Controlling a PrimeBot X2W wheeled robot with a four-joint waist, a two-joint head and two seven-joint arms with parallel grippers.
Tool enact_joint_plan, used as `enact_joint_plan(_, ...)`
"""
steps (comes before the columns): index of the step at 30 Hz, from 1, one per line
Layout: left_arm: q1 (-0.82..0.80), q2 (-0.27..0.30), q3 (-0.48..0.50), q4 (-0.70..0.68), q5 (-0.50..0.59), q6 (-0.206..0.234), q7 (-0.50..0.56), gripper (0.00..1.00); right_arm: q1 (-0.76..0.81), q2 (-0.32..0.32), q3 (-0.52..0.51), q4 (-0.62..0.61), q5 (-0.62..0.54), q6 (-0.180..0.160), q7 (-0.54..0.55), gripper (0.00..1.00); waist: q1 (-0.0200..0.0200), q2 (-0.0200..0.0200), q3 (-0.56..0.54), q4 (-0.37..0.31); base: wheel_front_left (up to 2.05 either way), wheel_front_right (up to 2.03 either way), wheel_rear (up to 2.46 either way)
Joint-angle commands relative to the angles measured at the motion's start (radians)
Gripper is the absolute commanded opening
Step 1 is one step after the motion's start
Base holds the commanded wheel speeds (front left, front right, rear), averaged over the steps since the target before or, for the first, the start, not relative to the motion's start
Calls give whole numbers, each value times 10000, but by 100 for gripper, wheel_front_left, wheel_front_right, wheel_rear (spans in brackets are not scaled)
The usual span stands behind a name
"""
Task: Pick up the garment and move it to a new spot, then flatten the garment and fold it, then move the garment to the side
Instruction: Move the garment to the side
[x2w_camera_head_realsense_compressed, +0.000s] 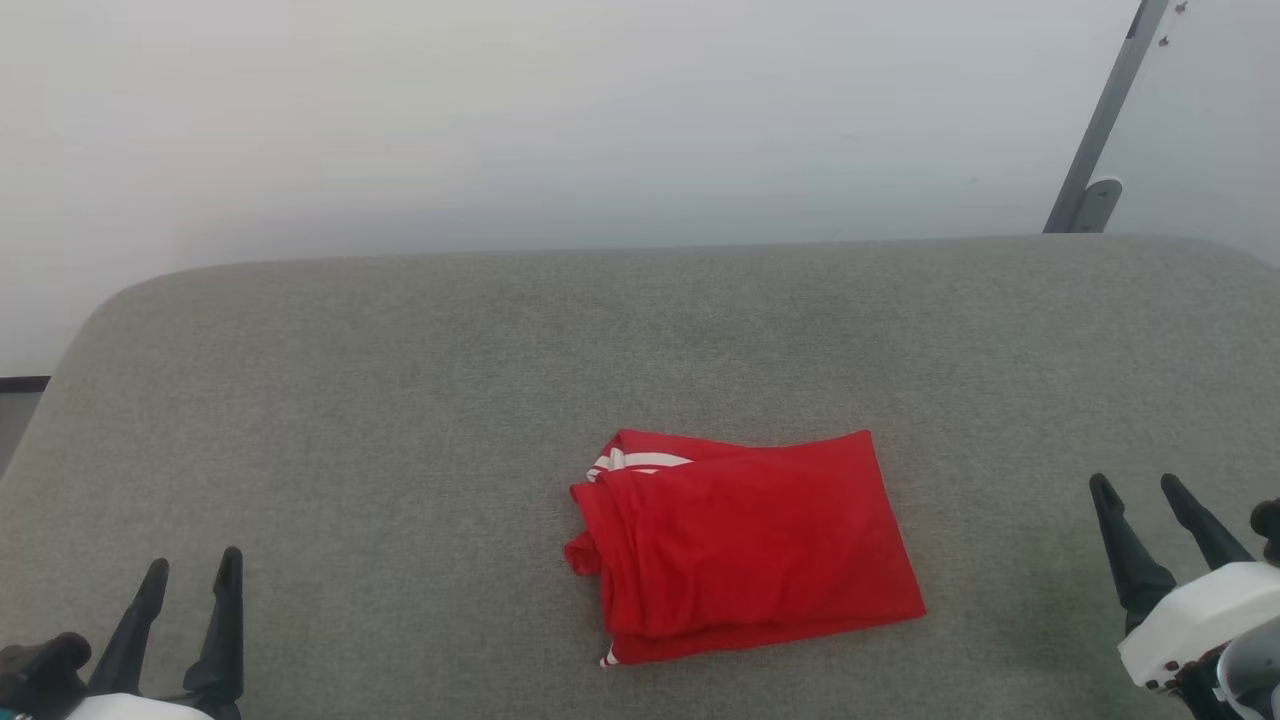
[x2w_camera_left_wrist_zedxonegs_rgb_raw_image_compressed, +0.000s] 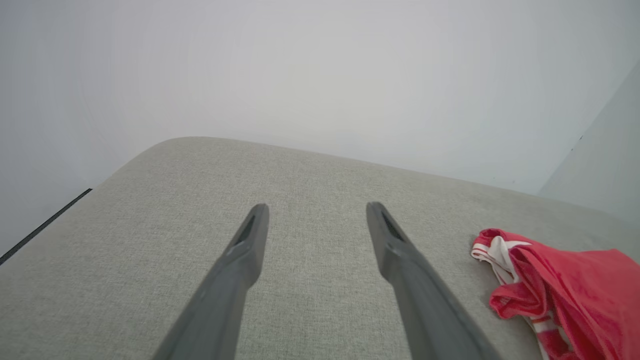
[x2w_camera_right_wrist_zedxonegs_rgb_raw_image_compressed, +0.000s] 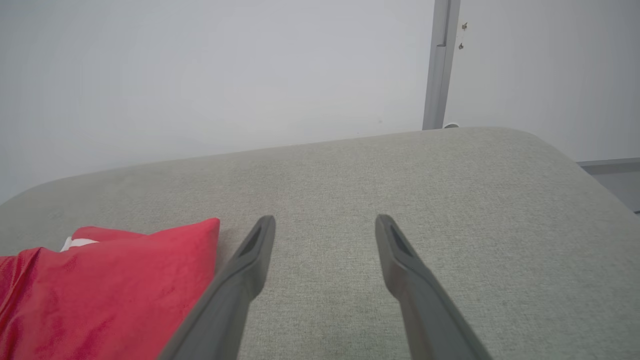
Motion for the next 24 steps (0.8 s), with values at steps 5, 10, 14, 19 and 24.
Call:
enact_joint_plan(5,46,-42,-23,-54,75,-18,-44,100,30,37,136,-138,15,-5,269,100,0,-1,25,175,0,0,0)
enact_joint_plan(10,-1,-93,-92,-61,1,-18,-44,100,-186,75,472,-189,215,-5,836,100,0,-1,49,412,0,0,0)
enact_joint_plan(14,-82,-99,-265,-7,-57,-19,-42,100,-513,-84,1072,-110,598,-5,1736,100,0,-1,88,744,0,0,0)
enact_joint_plan(19,-224,-135,-516,89,-88,-19,-44,100,-881,-308,1652,36,1020,-5,3113,100,0,-1,170,1180,0,0,0)
enact_joint_plan(24,-421,-181,-802,177,-96,-19,-44,100,-1360,-627,2149,121,1429,-5,4616,100,0,-1,438,1642,0,0,0)
